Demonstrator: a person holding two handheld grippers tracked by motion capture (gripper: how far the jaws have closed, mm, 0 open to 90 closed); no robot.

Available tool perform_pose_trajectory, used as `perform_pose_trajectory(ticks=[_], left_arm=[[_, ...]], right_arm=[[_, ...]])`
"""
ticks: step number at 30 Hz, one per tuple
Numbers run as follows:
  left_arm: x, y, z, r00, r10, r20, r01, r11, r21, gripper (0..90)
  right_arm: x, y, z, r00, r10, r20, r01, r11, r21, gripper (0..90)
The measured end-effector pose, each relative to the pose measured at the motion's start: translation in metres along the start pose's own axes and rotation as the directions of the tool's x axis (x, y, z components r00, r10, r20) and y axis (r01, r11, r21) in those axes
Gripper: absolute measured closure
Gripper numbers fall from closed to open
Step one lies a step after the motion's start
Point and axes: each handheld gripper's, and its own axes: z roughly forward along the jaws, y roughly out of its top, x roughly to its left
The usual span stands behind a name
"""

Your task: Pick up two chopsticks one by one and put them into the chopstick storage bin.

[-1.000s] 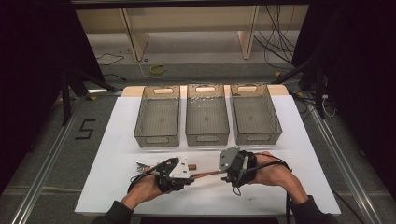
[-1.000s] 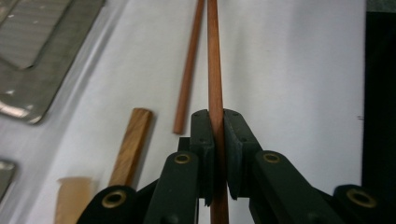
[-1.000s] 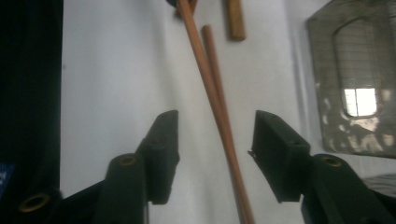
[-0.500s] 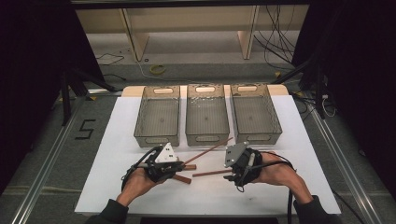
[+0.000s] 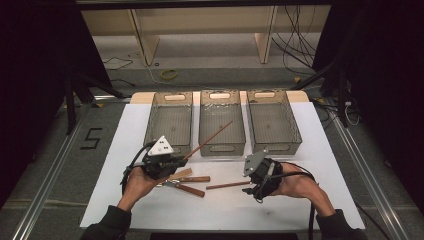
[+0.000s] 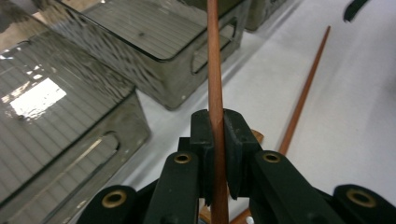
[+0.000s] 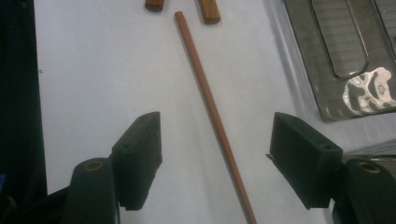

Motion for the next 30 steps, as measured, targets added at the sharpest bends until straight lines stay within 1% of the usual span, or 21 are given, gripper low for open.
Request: perform_pose_trajectory(ticks=[2,3,5,8,13,17,22,24,27,28,30], left_arm=[[0.005,0.001,0.000,0.9997,-0.020,-0.012,0.020,0.9998,-0.003,83.0],[0.008,0.002,-0.001,0.9996,-0.022,-0.018,0.022,0.9998,-0.001,83.0],[0.013,0.004,-0.001,0.9987,-0.042,-0.029,0.042,0.9991,-0.011,83.0],[0.021,0.007,-0.002,0.9971,-0.062,-0.043,0.061,0.9978,-0.024,83.1],[0.032,0.015,-0.003,0.9939,-0.089,-0.065,0.087,0.9955,-0.039,83.1],[0.044,0.019,0.000,0.9885,-0.129,-0.078,0.125,0.9905,-0.056,83.1],[0.060,0.022,0.001,0.9778,-0.178,-0.110,0.171,0.9827,-0.072,83.1],[0.066,0.023,0.001,0.9747,-0.188,-0.120,0.180,0.9806,-0.078,83.1],[0.073,0.023,0.002,0.9731,-0.193,-0.126,0.184,0.9799,-0.076,83.1],[0.076,0.023,0.002,0.9709,-0.202,-0.129,0.193,0.9780,-0.080,83.0],[0.080,0.023,0.003,0.9694,-0.205,-0.135,0.197,0.9775,-0.076,83.1]], right_arm=[[0.001,-0.001,0.001,1.0000,0.000,0.002,0.000,1.000,0.009,34.5],[0.001,-0.001,0.001,1.0000,-0.001,0.002,0.001,1.000,0.013,34.5],[0.001,-0.003,0.002,1.0000,0.003,0.002,-0.003,1.000,0.012,34.5],[0.001,-0.005,0.002,0.9999,0.010,0.001,-0.010,1.000,0.020,34.5],[0.002,-0.007,0.001,0.9999,0.016,0.002,-0.016,1.000,0.012,34.5],[0.002,-0.010,0.002,0.9998,0.018,-0.002,-0.018,1.000,0.022,34.4],[0.003,-0.011,0.003,0.9998,0.018,-0.007,-0.017,0.999,0.035,34.3],[0.003,-0.011,0.003,0.9999,0.016,-0.006,-0.016,0.999,0.035,34.2],[0.003,-0.011,0.003,0.9998,0.020,-0.009,-0.020,0.999,0.033,34.0],[0.003,-0.012,0.004,0.9998,0.018,-0.010,-0.017,0.999,0.032,34.0],[0.004,-0.011,0.005,0.9997,0.025,-0.008,-0.025,0.999,0.034,33.9]])
